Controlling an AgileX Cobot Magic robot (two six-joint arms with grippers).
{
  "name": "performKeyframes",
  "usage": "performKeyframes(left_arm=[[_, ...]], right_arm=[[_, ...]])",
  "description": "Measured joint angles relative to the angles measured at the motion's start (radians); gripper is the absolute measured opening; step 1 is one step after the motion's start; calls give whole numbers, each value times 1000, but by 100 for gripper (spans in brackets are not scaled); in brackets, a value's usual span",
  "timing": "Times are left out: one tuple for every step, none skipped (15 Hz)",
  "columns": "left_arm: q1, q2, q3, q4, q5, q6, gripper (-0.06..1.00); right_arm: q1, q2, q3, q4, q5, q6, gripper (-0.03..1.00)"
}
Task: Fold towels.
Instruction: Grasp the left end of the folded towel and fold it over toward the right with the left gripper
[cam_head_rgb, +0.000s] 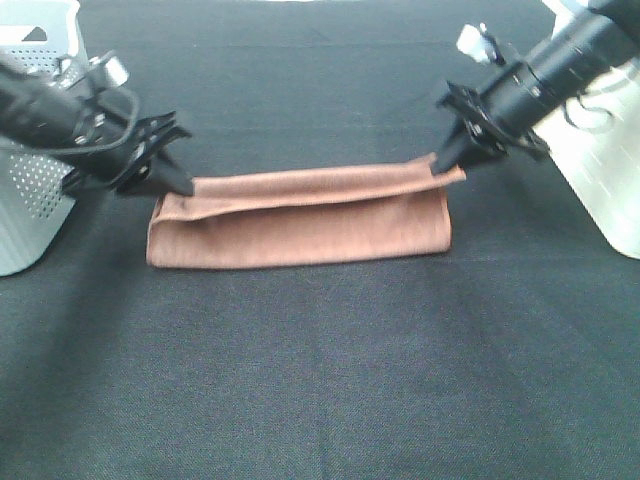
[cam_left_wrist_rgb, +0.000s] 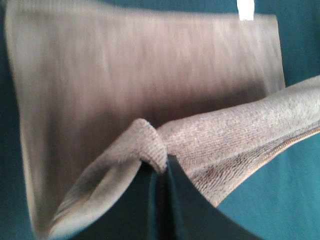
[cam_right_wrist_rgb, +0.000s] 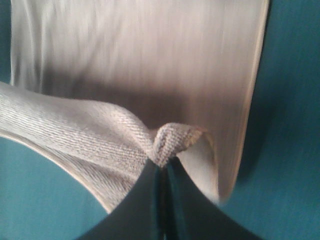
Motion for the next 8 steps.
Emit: performKeyframes(left_arm=[[0, 50, -57, 6, -4, 0, 1], [0, 93, -104, 11, -7, 0, 1], [0, 135, -145, 17, -13, 0, 1], [0, 192, -202, 20, -37, 0, 1], [0, 221, -232, 21, -52, 0, 1], [0, 221, -232, 21, -52, 0, 1], [0, 245, -258, 21, -53, 0, 1], [0, 259, -276, 20, -52, 0, 4]], right_arm=[[0, 44, -71, -1, 1, 16, 0], [0, 87, -142, -1, 2, 25, 0], [0, 134, -201, -4, 8, 29, 0], [0, 192, -253, -16, 18, 43, 0], [0, 222, -272, -23, 18, 49, 1], [0, 222, -272, -23, 18, 49, 1], [0, 243, -278, -28, 16, 51, 5], [0, 254, -278, -33, 13, 52, 12]])
